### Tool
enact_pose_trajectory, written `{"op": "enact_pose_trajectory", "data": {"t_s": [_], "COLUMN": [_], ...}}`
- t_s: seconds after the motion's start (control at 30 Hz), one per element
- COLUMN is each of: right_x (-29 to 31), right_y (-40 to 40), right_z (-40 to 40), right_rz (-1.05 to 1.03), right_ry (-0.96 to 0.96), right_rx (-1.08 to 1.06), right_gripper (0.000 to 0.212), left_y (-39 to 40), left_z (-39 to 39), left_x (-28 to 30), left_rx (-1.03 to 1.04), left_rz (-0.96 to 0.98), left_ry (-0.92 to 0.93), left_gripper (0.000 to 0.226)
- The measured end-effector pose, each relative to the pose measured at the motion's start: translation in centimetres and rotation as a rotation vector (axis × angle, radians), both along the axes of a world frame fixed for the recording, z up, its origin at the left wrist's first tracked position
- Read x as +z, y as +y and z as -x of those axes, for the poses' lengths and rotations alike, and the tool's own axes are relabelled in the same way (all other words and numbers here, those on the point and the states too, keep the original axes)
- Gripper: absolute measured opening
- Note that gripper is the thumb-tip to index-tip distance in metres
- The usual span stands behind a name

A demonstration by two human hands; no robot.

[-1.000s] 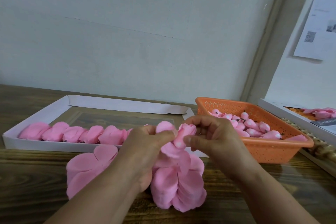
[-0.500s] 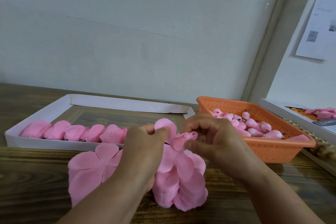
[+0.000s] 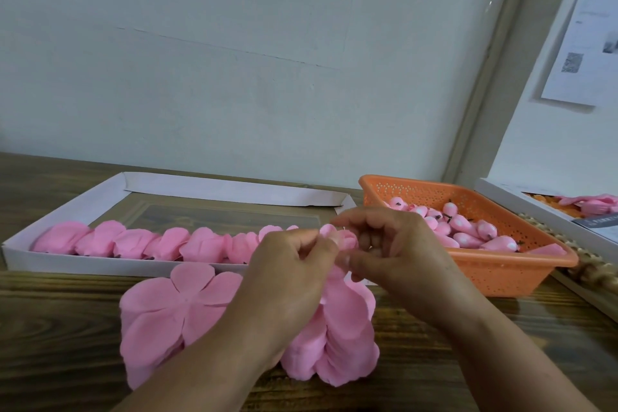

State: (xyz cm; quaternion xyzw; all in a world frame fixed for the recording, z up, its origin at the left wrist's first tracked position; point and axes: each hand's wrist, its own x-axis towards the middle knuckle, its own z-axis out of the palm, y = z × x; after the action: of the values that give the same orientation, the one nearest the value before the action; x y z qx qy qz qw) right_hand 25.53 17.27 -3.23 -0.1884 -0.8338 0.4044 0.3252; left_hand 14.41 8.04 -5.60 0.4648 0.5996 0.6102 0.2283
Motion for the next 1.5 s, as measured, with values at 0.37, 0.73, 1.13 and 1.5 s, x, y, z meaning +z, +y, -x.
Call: {"op": "enact_pose_trajectory", "data": {"t_s": [0.37,0.73,1.13,1.5], "right_x": [-0.3,-0.3,-0.5,-0.9], "right_y": [0.7,-0.2,0.7,1.2], "right_z": [-0.2,-0.3,-0.7,-0.1], "right_rz": [0.106,-0.051,-0.052,0.09], "right_ry": [0.112,0.03,-0.025,0.154], "right_rx": [0.075,0.123,0.311,0.204], "right_gripper": [0.027,0.015,0.017,0.02], "left_y": [0.1,0.4,0.3,0.5], "left_z": [0.8,1.2,1.2,1.4], "left_x": [0.0,-0.1,0.4,0.1], "left_rx": [0.029,0.156,0.146,0.061], "left_rz": [0.066,0.06,0.05,0.026], "left_ry": [-0.269,-0.209,-0.286,-0.496], "left_gripper": [0.02,0.026,0.023,0.006]}}
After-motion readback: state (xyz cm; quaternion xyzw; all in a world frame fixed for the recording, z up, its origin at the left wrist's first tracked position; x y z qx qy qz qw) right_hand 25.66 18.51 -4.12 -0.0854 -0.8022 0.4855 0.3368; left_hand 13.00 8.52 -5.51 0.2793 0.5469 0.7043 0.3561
